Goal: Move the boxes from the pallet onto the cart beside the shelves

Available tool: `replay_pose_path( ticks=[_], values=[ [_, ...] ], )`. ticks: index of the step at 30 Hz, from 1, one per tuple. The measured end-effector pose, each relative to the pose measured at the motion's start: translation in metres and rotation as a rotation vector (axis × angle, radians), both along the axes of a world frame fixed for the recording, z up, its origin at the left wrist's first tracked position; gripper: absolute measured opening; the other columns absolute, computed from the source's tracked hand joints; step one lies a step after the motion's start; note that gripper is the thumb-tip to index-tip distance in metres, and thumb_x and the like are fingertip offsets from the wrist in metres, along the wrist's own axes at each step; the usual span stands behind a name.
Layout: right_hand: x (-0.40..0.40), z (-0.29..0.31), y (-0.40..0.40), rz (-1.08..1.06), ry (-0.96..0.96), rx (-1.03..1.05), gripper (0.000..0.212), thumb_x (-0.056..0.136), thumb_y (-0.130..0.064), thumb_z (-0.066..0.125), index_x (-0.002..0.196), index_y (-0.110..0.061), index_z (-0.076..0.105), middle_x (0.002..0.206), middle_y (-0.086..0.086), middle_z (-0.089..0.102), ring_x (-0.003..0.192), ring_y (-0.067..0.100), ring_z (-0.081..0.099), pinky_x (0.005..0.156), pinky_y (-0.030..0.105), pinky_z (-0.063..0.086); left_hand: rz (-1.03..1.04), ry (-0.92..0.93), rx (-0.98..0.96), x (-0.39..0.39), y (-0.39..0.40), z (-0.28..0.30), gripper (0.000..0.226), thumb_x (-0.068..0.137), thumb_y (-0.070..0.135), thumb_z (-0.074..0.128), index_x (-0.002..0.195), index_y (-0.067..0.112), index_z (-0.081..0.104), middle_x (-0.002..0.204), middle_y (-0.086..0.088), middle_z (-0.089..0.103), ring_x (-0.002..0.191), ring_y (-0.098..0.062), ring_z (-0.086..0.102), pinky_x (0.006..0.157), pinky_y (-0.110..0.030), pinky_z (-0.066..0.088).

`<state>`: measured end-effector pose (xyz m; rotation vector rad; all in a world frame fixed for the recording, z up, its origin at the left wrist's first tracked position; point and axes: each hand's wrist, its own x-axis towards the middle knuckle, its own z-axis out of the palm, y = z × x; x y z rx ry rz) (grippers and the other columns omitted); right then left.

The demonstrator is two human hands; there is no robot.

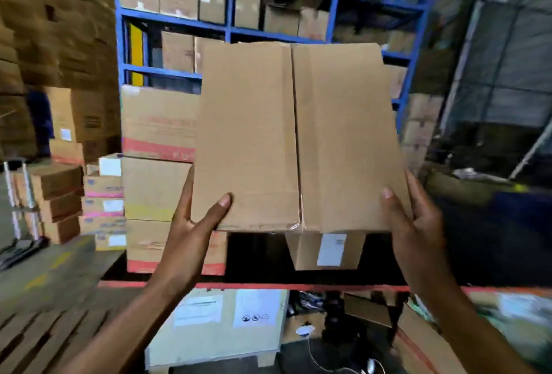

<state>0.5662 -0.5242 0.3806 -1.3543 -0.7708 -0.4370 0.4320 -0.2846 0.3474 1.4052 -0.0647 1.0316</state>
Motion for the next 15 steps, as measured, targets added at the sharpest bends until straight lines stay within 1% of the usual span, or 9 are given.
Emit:
replay_pose_path(
  ticks=[1,3,4,6,7,8,10,12,15],
  values=[
    [0.008,0.003,-0.015,-0.020,0.011,0.004,0.047,0.095,-0.019,0.052,0.141,-0.025,0.042,0.120,-0.019,0.059,0.098,-0.014,0.060,0.075,0.005,0.046,-0.031,0.009,0.006,0.014,-0.011,0.004,0.073,0.078,0.036,0.075,0.140,0.050,0.039,0.131,0.020,0.061,0.123,-0.001,0.055,0.104,-0.023,0.038],
    [0.028,0.010,-0.040,-0.057,0.022,0.009,0.047,0.094,-0.022,0.054,0.139,-0.028,0.044,0.118,-0.021,0.060,0.098,-0.013,0.060,0.073,0.005,0.046,-0.083,0.011,0.000,0.044,-0.029,0.013,0.072,0.077,0.034,0.070,0.140,0.049,0.038,0.129,0.024,0.061,0.120,0.003,0.056,0.093,-0.010,0.044],
    [0.040,0.013,-0.049,-0.076,0.019,0.002,0.047,0.093,-0.023,0.055,0.139,-0.028,0.045,0.117,-0.021,0.061,0.098,-0.012,0.060,0.073,0.005,0.046,-0.111,0.010,0.000,0.059,-0.038,0.018,0.072,0.078,0.033,0.068,0.142,0.047,0.036,0.131,0.023,0.060,0.119,0.005,0.056,0.092,-0.008,0.044],
    [0.065,0.020,-0.058,-0.109,0.020,-0.007,0.046,0.094,-0.023,0.056,0.138,-0.029,0.045,0.115,-0.023,0.061,0.096,-0.014,0.060,0.072,0.006,0.046,-0.158,0.013,0.014,0.089,-0.043,0.024,0.076,0.080,0.033,0.070,0.145,0.045,0.033,0.136,0.019,0.057,0.122,0.000,0.055,0.105,-0.022,0.042],
    [0.079,0.023,-0.061,-0.124,0.023,-0.006,0.045,0.094,-0.022,0.056,0.136,-0.031,0.045,0.112,-0.024,0.061,0.093,-0.015,0.060,0.071,0.005,0.046,-0.172,0.016,0.025,0.105,-0.044,0.027,0.077,0.080,0.034,0.071,0.146,0.045,0.033,0.137,0.018,0.056,0.124,-0.002,0.055,0.109,-0.029,0.040],
    [0.096,0.026,-0.061,-0.135,0.022,-0.007,0.043,0.094,-0.021,0.055,0.133,-0.034,0.045,0.109,-0.025,0.061,0.090,-0.016,0.060,0.069,0.005,0.045,-0.178,0.015,0.038,0.123,-0.043,0.031,0.077,0.080,0.035,0.070,0.146,0.045,0.032,0.137,0.018,0.056,0.124,-0.002,0.055,0.109,-0.032,0.040],
    [0.131,0.033,-0.056,-0.142,0.031,-0.009,0.041,0.094,-0.022,0.055,0.130,-0.037,0.045,0.106,-0.025,0.061,0.086,-0.017,0.061,0.066,0.004,0.045,-0.174,0.011,0.064,0.162,-0.036,0.036,0.072,0.083,0.033,0.064,0.147,0.043,0.032,0.136,0.020,0.056,0.120,0.003,0.055,0.103,-0.020,0.043],
    [0.172,0.039,-0.045,-0.151,0.046,-0.011,0.040,0.093,-0.026,0.057,0.131,-0.036,0.048,0.106,-0.023,0.063,0.085,-0.015,0.062,0.064,0.005,0.046,-0.185,0.010,0.087,0.205,-0.023,0.040,0.069,0.086,0.030,0.062,0.147,0.043,0.032,0.137,0.021,0.055,0.119,0.007,0.055,0.090,-0.007,0.045],
    [0.237,0.050,-0.023,-0.158,0.072,0.014,0.039,0.092,-0.028,0.059,0.130,-0.033,0.052,0.106,-0.020,0.065,0.087,-0.012,0.063,0.066,0.007,0.049,-0.212,0.032,0.099,0.266,0.003,0.047,0.072,0.082,0.037,0.064,0.146,0.047,0.031,0.136,0.026,0.054,0.118,0.009,0.054,0.080,-0.002,0.045]
  ],
)
